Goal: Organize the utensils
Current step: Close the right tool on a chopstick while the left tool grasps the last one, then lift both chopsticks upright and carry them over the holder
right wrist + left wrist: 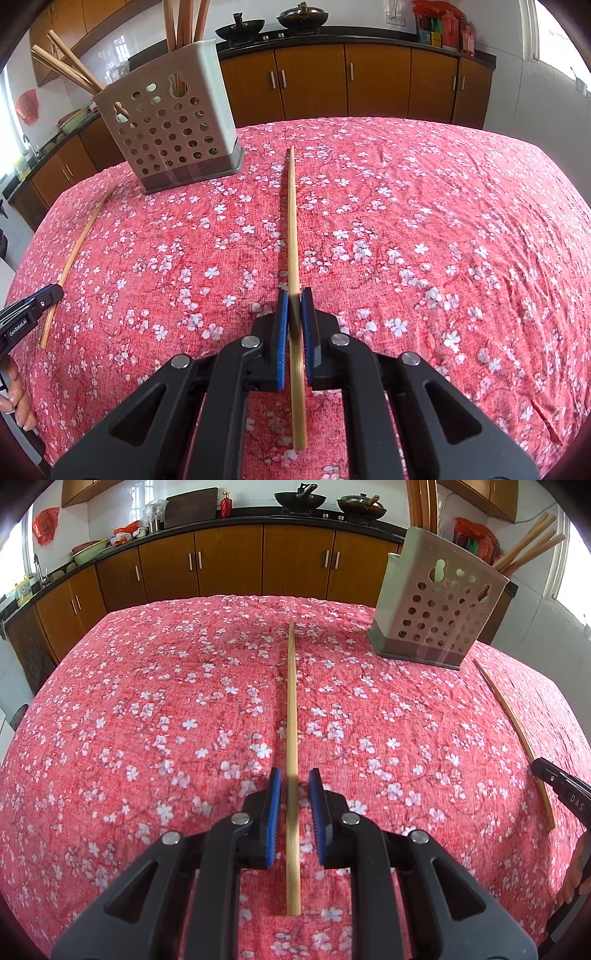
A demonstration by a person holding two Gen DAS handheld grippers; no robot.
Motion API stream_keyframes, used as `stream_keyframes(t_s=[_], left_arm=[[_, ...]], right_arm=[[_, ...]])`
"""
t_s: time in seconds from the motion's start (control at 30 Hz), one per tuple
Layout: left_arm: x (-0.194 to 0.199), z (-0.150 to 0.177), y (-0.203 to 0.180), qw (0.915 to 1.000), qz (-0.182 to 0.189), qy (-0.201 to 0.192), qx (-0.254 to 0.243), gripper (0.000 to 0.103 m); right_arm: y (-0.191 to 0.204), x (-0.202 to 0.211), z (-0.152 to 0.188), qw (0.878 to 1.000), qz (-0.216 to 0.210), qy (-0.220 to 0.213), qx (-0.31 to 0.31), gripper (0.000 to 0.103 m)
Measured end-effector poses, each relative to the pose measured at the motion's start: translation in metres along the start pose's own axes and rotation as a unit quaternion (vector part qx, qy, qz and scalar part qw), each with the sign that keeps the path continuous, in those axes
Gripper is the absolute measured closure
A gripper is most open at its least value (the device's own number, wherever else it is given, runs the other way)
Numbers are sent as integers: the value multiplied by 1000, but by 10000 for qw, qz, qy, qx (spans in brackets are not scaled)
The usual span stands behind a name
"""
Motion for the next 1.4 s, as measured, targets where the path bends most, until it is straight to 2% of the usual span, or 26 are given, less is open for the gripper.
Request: stream_keyframes(t_s=[0.07, 0.17, 0.43, 0.63, 0.93, 1.17, 1.4], left_arm=[[2, 2, -1, 10000, -27, -1, -6, 87], [3, 3, 1, 10000, -63, 5, 40, 95], [10, 10, 4, 10000, 43, 22, 75, 95], [23, 12, 9, 9997, 140, -57, 170, 95], [69, -7, 9, 9970, 356, -664, 187, 95], [96, -25, -3, 9931, 488, -1059, 99, 95], [111, -33, -8, 9907, 535, -1247, 65, 95]], right_arm=[[0, 1, 0, 10000, -9, 0, -5, 95], [-1, 3, 2, 10000, -42, -4, -29, 95], [-3, 16, 13, 9999, -70, -52, -70, 95], [-7, 35, 12, 9996, -86, -249, -68, 95], [-10, 75, -5, 9966, -114, -806, -82, 95], [-12, 86, -16, 9948, -153, -1000, -107, 95], [-12, 93, -21, 9936, -165, -1114, -106, 95]])
Point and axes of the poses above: each gripper's, at about its wrist camera, not at the fingertips, and x roughly against the way its jaws point, y to its left, z to its underside, the point moved 6 cm from there along -x, roughly the way its jaws point, and after that the axes turned 5 degrees about y, right-handed, at the moved point
